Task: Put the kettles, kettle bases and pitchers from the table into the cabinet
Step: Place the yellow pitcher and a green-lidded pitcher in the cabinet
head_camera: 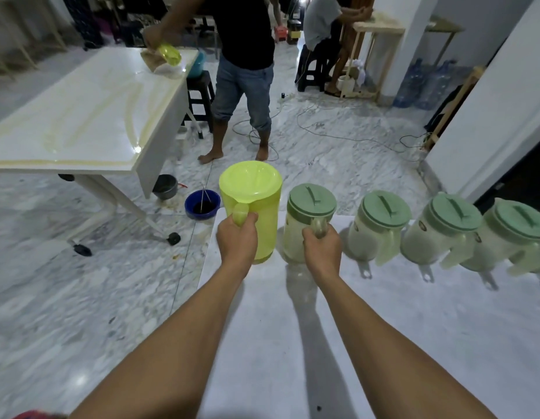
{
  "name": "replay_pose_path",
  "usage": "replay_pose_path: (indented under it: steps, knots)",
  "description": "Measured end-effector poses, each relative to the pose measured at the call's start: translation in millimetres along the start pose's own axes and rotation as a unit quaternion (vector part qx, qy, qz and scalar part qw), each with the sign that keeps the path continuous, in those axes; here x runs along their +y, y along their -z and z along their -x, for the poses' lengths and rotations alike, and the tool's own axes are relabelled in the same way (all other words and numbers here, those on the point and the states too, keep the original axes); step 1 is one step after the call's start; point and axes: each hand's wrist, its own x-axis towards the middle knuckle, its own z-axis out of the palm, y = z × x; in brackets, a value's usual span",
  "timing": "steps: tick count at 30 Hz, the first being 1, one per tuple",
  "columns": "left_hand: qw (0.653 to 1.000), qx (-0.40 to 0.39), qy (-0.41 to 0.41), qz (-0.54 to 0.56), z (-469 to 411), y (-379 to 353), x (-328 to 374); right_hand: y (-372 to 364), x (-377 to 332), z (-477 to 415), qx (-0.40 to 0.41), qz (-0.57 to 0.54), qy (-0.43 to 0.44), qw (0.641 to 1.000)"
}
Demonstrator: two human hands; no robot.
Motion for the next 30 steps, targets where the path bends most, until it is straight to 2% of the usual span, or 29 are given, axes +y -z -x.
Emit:
replay_pose_path:
  steps: [11, 20, 30]
  knots:
    - [0.996, -0.007, -0.088, 0.007, 21, 54, 91, 34, -93, 42, 0.045, -0.044, 0.047, 0.997]
    - [0.977, -0.115, -0.179, 0.023, 58, 99, 175, 81, -184, 118, 0.151, -0.084, 0.072, 0.982]
    - [0.935, -0.256, -0.242, 0.042, 146, 102, 224, 186, -221, 228, 0.315, -0.061, 0.083, 0.943]
